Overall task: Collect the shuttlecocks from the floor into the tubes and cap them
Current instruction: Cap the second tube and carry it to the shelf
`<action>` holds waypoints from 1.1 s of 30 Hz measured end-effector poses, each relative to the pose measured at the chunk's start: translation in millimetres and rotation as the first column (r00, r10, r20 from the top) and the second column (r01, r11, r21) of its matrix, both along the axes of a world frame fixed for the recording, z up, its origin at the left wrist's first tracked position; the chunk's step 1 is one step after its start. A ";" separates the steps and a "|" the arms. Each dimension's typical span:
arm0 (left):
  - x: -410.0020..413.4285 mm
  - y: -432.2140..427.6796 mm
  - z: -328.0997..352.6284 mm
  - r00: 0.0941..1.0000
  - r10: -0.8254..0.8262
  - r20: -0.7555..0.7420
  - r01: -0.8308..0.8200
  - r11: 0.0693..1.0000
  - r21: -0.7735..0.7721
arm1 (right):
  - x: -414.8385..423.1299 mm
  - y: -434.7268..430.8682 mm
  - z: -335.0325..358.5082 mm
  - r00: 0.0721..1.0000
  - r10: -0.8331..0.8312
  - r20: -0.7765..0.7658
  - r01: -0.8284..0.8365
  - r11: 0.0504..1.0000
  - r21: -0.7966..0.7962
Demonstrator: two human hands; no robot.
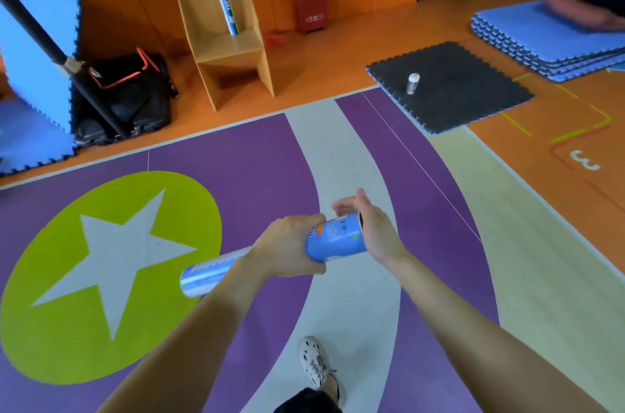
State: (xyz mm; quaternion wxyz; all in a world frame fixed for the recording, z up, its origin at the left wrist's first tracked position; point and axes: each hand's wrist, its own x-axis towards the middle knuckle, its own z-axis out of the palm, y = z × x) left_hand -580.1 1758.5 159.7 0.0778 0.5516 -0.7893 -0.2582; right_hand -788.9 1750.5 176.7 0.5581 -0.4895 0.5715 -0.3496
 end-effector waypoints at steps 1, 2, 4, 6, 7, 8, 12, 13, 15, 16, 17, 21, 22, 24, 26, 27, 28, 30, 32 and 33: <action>0.0 -13.0 2.5 1.000 0.007 -0.008 -0.007 1.000 -0.006 | 1.3 -14.2 1.3 1.000 0.001 -0.010 -0.001 1.000 -0.019; 2.0 -25.2 5.1 1.000 0.025 -0.009 -0.025 1.000 -0.017 | 4.5 -28.5 1.6 1.000 0.011 -0.009 -0.011 0.999 -0.047; 12.7 -43.5 7.7 0.998 0.067 -0.007 -0.067 0.997 -0.037 | 15.7 -52.7 4.1 0.998 0.059 -0.006 -0.059 0.994 -0.093; 27.4 -54.5 8.5 0.993 0.114 -0.009 -0.114 0.991 -0.074 | 33.7 -73.2 6.0 0.994 0.111 -0.002 -0.110 0.988 -0.106; 35.8 -57.6 8.0 0.990 0.143 -0.007 -0.143 0.986 -0.089 | 44.7 -82.0 7.3 0.991 0.136 0.018 -0.133 0.985 -0.109; 45.2 -59.2 7.3 0.984 0.178 -0.005 -0.178 0.979 -0.097 | 56.6 -90.5 7.7 0.985 0.167 0.044 -0.161 0.981 -0.112; 86.5 -54.0 13.5 0.939 0.345 0.007 -0.341 0.932 -0.125 | 110.5 -121.2 8.6 0.928 0.356 0.113 -0.346 0.933 -0.098; 96.0 -48.7 15.1 0.920 0.392 0.017 -0.387 0.914 -0.122 | 125.0 -126.9 6.9 0.907 0.406 0.111 -0.397 0.913 -0.092; 113.5 -35.2 14.9 0.866 0.500 0.028 -0.493 0.860 -0.131 | 155.0 -137.4 1.9 0.852 0.517 0.078 -0.509 0.855 -0.098; 120.7 -26.4 13.4 0.830 0.557 0.033 -0.548 0.825 -0.141 | 171.2 -141.2 -1.1 0.815 0.576 0.060 -0.569 0.816 -0.103; 125.9 -16.2 12.1 0.787 0.616 0.038 -0.605 0.782 -0.150 | 187.3 -143.6 -3.2 0.768 0.638 0.049 -0.631 0.768 -0.107; 118.9 30.1 10.6 0.569 0.818 0.081 -0.795 0.573 -0.199 | 229.3 -136.5 -6.8 0.541 0.839 0.046 -0.834 0.543 -0.100; 109.8 43.5 9.9 0.501 0.862 0.078 -0.840 0.506 -0.197 | 233.4 -129.9 -9.5 0.476 0.879 0.040 -0.872 0.477 -0.110; 81.1 69.8 7.7 0.350 0.935 0.065 -0.921 0.356 -0.159 | 237.0 -114.3 -15.8 0.336 0.942 0.020 -0.935 0.336 -0.113; 49.8 95.3 7.4 0.198 0.980 0.037 -0.974 0.201 -0.107 | 239.7 -96.7 -20.0 0.177 0.984 0.009 -0.983 0.177 -0.055; 31.7 109.6 5.7 0.124 0.992 0.002 -0.988 0.123 -0.088 | 238.0 -85.1 -15.9 0.091 0.996 0.018 -0.996 0.091 -0.010; 14.0 123.7 3.5 0.046 0.998 -0.039 -0.997 0.044 -0.069 | 236.5 -73.1 -12.3 0.006 1.000 0.025 -0.999 0.005 0.037; -17.4 148.5 2.3 -0.111 0.988 -0.109 -0.993 -0.116 -0.037 | 235.5 -48.8 -9.1 -0.213 0.977 -0.016 -0.975 -0.211 0.065; -43.1 168.1 0.6 -0.243 0.963 -0.121 -0.969 -0.246 -0.010 | 236.2 -26.5 -2.3 -0.399 0.909 -0.117 -0.917 -0.395 0.055; -53.0 176.1 -1.0 -0.291 0.950 -0.114 -0.957 -0.291 0.013 | 236.3 -17.5 -0.6 -0.471 0.870 -0.150 -0.882 -0.466 0.067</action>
